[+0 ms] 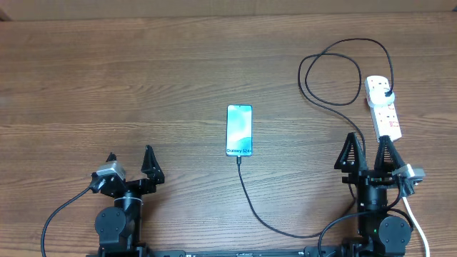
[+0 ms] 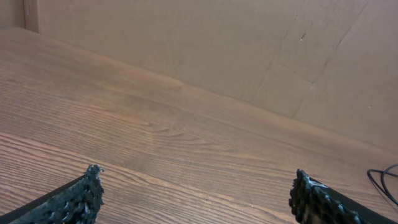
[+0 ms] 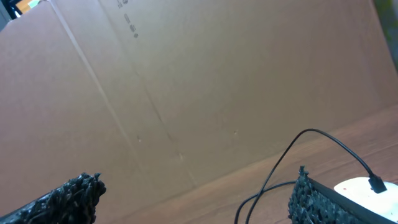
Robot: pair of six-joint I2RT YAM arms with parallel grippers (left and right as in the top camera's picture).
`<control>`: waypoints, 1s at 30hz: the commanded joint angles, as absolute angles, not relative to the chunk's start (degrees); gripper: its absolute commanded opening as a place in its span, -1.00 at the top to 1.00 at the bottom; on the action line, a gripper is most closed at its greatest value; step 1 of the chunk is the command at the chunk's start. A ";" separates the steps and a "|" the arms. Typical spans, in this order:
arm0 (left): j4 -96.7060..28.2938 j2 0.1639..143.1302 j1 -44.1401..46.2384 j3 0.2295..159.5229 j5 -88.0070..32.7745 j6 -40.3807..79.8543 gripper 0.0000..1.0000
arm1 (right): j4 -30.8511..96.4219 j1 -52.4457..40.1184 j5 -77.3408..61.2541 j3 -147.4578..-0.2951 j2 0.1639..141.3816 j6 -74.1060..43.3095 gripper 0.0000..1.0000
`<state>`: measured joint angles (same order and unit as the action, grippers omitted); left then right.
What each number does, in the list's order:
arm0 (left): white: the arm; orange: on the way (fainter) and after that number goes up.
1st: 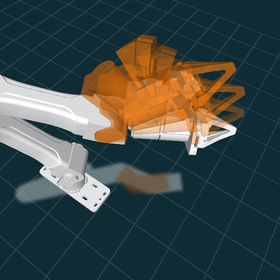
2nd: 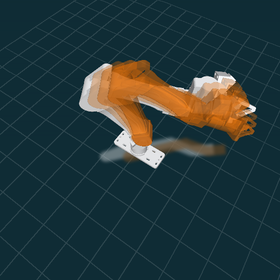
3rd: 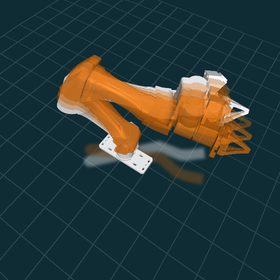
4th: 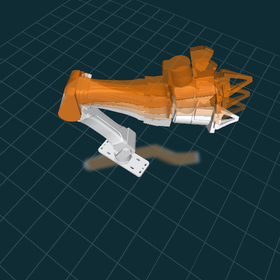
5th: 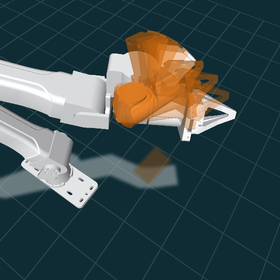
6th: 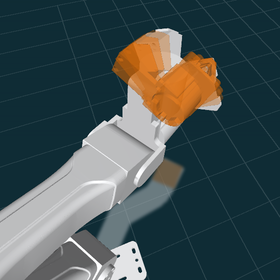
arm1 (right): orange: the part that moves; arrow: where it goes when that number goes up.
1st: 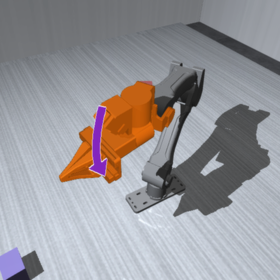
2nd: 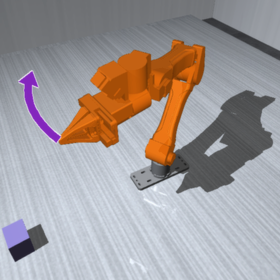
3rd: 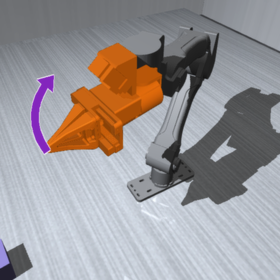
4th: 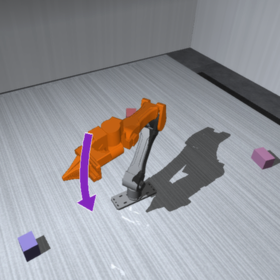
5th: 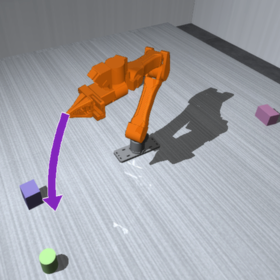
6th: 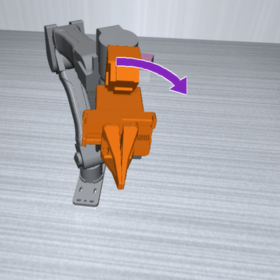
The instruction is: Plug charger to phone and switch on socket
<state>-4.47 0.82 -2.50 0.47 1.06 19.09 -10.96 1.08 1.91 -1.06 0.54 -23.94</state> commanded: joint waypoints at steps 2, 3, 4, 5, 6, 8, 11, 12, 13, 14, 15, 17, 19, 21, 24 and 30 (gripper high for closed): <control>-4.40 0.69 -2.59 0.27 0.99 17.80 -0.99 | -11.05 1.23 2.52 -0.40 0.21 -23.90 -1.00; -4.40 0.69 -2.59 0.30 0.99 17.80 -0.99 | -10.79 1.23 2.52 -0.40 0.21 -23.90 -1.00; -4.40 0.69 -2.59 0.27 0.99 17.80 -0.99 | -10.37 1.23 2.52 -0.40 0.21 -23.90 -1.00; -4.40 0.69 -2.59 0.27 0.99 17.80 -1.00 | -9.76 1.23 2.52 -0.40 0.21 -23.90 -1.00; -4.40 0.69 -2.59 0.27 0.99 17.80 -0.99 | -9.15 1.23 2.55 -0.40 0.21 -23.90 -1.00; -4.40 0.69 -2.59 0.27 0.99 17.80 -0.99 | -8.64 1.23 2.83 -0.40 0.21 -23.90 -1.00; -4.40 0.69 -2.59 0.27 0.99 17.80 -0.99 | -8.14 1.23 3.31 -0.40 0.21 -23.90 -1.00; -4.40 0.69 -2.59 0.27 0.99 17.80 -0.99 | -8.03 1.23 3.42 -0.40 0.21 -23.90 -1.00; -4.40 0.69 -2.59 0.27 0.99 17.80 -1.00 | -7.75 1.23 3.42 -0.40 0.21 -23.90 -1.00; -4.40 0.69 -2.59 0.27 0.99 17.80 -0.99 | -7.27 1.23 3.42 -0.40 0.21 -23.90 -1.00; -4.40 0.69 -2.59 0.27 0.99 17.80 -0.99 | -6.74 1.23 3.42 -0.40 0.21 -23.90 -1.00; -4.40 0.69 -2.59 0.27 0.99 17.80 -0.99 | -5.58 1.23 3.42 -0.40 0.21 -23.90 -1.00; -4.40 0.69 -2.59 0.27 0.99 17.80 -0.99 | -4.25 1.23 3.42 -0.40 0.21 -23.90 -1.00; -4.40 0.69 -2.59 0.27 0.99 17.80 -0.99 | -3.25 1.26 3.53 -0.40 0.21 -23.90 -0.99; -4.40 0.69 -2.59 0.27 0.99 17.80 -1.00 | -2.22 1.23 4.08 -0.40 0.21 -23.90 -1.00; -4.40 0.69 -2.59 0.27 0.99 17.80 -1.00 | 0.47 1.23 4.82 -0.38 0.21 -23.90 -1.00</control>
